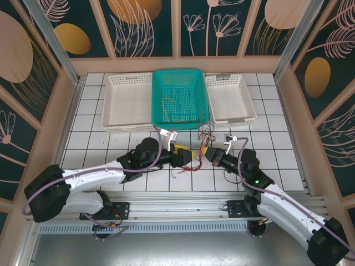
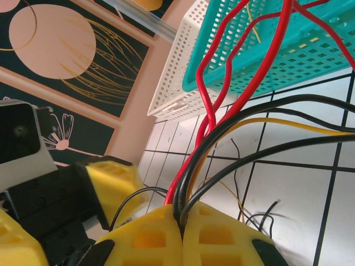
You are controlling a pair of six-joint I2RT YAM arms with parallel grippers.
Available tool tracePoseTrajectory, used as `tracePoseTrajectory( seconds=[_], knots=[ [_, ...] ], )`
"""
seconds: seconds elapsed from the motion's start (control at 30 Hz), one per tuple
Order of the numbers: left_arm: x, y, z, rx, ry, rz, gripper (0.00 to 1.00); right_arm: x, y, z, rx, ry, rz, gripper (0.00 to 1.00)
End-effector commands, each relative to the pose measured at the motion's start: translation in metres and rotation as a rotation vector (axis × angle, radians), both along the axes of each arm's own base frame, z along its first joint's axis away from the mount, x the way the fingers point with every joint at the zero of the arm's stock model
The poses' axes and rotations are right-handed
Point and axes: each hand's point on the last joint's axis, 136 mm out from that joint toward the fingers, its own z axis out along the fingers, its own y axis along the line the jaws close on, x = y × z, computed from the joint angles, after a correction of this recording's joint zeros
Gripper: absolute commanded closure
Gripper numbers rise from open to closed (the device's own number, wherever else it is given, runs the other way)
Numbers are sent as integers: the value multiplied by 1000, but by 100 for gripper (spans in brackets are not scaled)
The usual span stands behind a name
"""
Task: Untangle the cables
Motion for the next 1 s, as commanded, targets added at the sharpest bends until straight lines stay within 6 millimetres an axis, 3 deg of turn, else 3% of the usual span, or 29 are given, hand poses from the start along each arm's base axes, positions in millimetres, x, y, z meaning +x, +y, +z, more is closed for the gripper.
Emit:
tracePoseTrajectory(
  seconds=[0.0, 0.13, 0.2, 0.27, 0.4, 0.63, 0.8, 0.97],
  knots=[
    [-3, -13, 21, -68, -19, -45, 37, -1, 6, 35, 63, -84, 24, 100],
    [-3, -19, 20, -74, -11, -54, 42, -3, 9, 38, 63, -95, 36, 100],
    [-4, -23, 19, -78, -8, -66, 51, -3, 9, 39, 65, -98, 37, 100],
    [-5, -27, 18, -83, -5, -77, 64, -4, 11, 40, 69, -100, 43, 100],
    [-6, -28, 15, -78, -5, -83, 100, -6, 12, 42, 65, -101, 50, 100],
    [0, -11, 15, -57, -29, -1, 100, -6, 8, 32, 41, -66, 28, 97],
    [4, -2, 15, -40, -41, 46, 100, -9, 5, 31, 42, -57, 27, 62],
    [6, -4, 15, -39, -42, 49, 100, -13, 6, 36, 65, -67, 51, 49]
  ],
)
